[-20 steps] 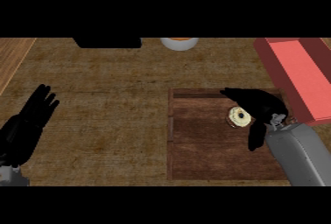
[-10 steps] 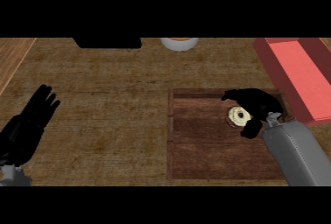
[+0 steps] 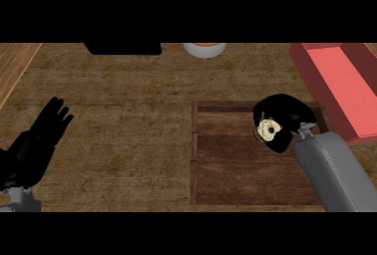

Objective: Pick the cupcake from the tray and place it in the cardboard box

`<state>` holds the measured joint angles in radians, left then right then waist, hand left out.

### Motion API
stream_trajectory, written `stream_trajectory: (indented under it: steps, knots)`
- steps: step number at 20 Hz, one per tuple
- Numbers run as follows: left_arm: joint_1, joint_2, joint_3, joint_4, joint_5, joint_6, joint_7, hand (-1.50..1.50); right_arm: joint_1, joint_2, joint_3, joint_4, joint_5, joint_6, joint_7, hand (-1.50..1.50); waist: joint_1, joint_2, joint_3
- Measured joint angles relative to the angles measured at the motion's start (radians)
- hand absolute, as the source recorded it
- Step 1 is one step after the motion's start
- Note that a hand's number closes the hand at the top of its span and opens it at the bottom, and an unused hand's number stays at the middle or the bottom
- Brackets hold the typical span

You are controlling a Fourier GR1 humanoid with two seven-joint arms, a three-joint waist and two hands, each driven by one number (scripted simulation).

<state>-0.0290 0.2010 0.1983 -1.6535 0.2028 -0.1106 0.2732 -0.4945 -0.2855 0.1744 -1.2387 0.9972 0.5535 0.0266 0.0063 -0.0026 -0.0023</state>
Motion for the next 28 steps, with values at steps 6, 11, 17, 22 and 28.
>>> stream_trajectory:
  steps: [6, 11, 17, 22, 28]
  knots:
    - [-0.019, 0.000, -0.013, -0.011, 0.000, -0.006, 0.008, 0.00, -0.142, 0.070, -0.200, 0.212, 0.009, -0.091, 0.285, 1.50, 0.037, 0.017, 0.000]
    - [-0.053, 0.005, -0.015, 0.010, 0.001, -0.014, 0.006, 0.00, -0.294, 0.084, -0.314, 0.411, 0.038, -0.233, 0.449, 1.50, 0.055, 0.026, 0.002]
    - [-0.056, -0.001, -0.015, 0.024, -0.002, -0.013, -0.002, 0.00, -0.456, 0.077, -0.341, 0.613, 0.109, -0.419, 0.511, 1.50, 0.053, 0.024, 0.003]
    - [-0.035, 0.004, -0.009, -0.007, 0.002, -0.008, 0.024, 0.00, -0.567, 0.080, -0.325, 0.667, 0.151, -0.511, 0.520, 1.50, 0.039, 0.015, 0.003]
    - [-0.034, 0.000, -0.005, -0.002, 0.003, -0.005, 0.021, 0.00, -0.706, 0.062, -0.307, 0.645, 0.210, -0.589, 0.608, 1.50, 0.025, 0.009, 0.002]
